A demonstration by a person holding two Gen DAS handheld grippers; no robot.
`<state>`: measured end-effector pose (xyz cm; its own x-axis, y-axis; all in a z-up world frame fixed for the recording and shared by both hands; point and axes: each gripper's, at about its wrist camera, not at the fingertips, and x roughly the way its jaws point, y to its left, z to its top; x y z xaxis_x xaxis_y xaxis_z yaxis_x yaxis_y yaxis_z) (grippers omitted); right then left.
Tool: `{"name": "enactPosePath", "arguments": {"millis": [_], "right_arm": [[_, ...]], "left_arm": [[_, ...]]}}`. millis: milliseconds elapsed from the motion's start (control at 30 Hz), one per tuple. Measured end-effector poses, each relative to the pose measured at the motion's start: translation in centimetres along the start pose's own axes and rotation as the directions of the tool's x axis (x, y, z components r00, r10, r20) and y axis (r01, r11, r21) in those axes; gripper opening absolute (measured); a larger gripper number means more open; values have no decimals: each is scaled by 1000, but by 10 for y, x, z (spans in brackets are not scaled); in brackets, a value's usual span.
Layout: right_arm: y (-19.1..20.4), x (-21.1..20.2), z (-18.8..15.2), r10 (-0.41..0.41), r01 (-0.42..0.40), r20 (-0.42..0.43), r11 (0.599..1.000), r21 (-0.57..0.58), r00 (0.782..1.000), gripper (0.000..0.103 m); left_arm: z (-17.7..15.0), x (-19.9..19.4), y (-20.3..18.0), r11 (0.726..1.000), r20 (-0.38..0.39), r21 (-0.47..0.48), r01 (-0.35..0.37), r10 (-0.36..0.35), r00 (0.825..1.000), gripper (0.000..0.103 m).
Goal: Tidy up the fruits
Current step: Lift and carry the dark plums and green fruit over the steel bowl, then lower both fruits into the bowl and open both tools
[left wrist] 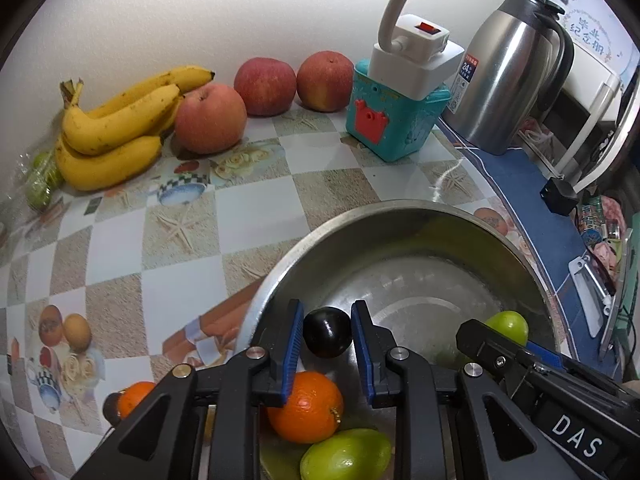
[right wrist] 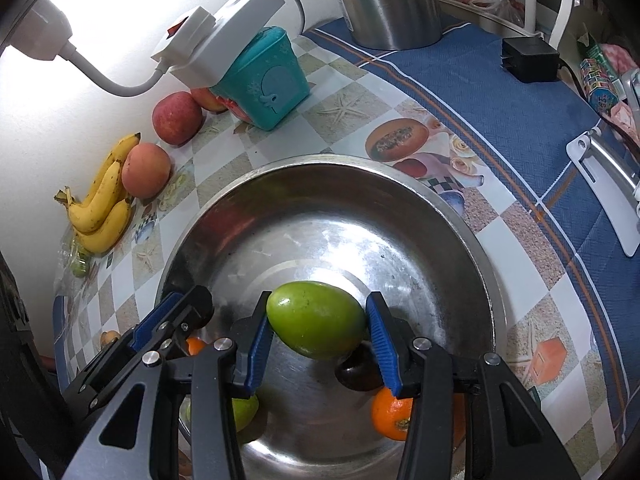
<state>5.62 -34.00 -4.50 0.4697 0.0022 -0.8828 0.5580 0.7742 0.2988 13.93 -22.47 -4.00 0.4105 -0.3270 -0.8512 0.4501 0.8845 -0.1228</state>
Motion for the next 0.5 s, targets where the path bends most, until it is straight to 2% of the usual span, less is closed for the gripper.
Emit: {"name": "enactPosePath", "arguments": {"millis": [133, 267, 367, 500], "right_arm": [[1, -3, 2, -4, 4, 8, 1000, -10, 1000, 51], [3, -11, 5, -14, 14, 25, 1000, -19, 1000, 53], [4, -18, 7, -9, 10, 38, 1000, -20, 999, 53], [9, -30, 9, -7, 9, 56, 999, -36, 998, 53]], "left_arm": [[2, -3, 1, 1000, 1, -12, 13, -13, 1000, 30], [5, -10, 3, 1000, 13, -22, 17, -17, 1000, 44], [8, -18, 5, 999, 27, -28, 27, -27, 999, 45], [12, -31, 10, 999, 34, -36, 6, -5, 999, 47]]}}
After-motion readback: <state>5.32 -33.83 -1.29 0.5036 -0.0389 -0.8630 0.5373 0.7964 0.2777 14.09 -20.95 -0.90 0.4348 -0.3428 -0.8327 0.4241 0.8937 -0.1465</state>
